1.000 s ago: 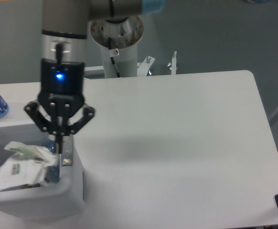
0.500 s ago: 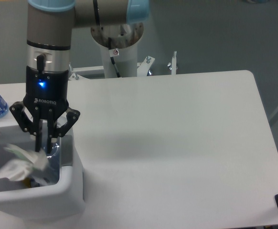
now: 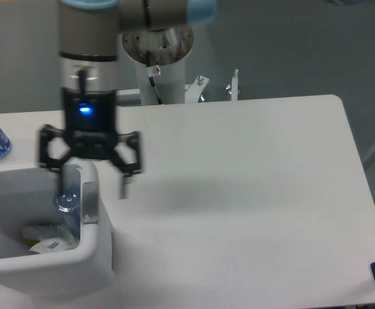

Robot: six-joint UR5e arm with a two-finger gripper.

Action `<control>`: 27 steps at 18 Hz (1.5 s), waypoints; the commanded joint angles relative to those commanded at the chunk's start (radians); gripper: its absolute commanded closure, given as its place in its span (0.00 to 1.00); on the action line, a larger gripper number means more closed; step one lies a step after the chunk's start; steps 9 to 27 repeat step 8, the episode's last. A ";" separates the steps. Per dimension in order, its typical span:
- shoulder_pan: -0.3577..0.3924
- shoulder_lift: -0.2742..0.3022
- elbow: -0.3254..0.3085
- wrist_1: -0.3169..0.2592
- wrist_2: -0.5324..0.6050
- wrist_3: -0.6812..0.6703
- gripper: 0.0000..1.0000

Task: Place the trash in the trash can
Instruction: 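Open the gripper to release the paper into the bin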

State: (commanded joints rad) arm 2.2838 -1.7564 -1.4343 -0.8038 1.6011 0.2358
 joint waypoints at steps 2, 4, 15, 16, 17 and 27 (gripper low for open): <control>0.058 0.000 -0.011 -0.005 0.019 0.165 0.00; 0.103 0.002 -0.018 -0.031 0.020 0.349 0.00; 0.154 0.026 0.006 -0.254 0.023 0.598 0.00; 0.154 0.026 0.006 -0.254 0.023 0.598 0.00; 0.154 0.026 0.006 -0.254 0.023 0.598 0.00; 0.154 0.026 0.006 -0.254 0.023 0.598 0.00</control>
